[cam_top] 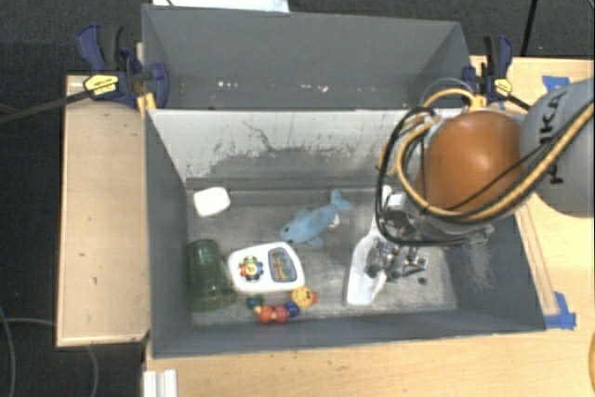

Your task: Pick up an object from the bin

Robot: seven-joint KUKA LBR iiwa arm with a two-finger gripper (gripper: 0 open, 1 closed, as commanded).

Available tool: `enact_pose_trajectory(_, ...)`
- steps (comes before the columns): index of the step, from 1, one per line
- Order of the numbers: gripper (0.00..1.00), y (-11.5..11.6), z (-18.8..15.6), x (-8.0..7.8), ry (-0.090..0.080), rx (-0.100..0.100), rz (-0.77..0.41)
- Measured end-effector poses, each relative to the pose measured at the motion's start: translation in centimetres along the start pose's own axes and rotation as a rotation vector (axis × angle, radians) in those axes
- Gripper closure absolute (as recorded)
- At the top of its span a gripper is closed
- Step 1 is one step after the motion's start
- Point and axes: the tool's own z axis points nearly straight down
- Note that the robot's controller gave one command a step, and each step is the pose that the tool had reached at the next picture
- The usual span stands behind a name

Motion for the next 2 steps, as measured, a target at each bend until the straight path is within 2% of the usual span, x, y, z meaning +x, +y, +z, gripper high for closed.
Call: enact_pose_trajectory(2, 1.0, 0.0, -2.5, 0.1, 0.009, -0.007, 0.005)
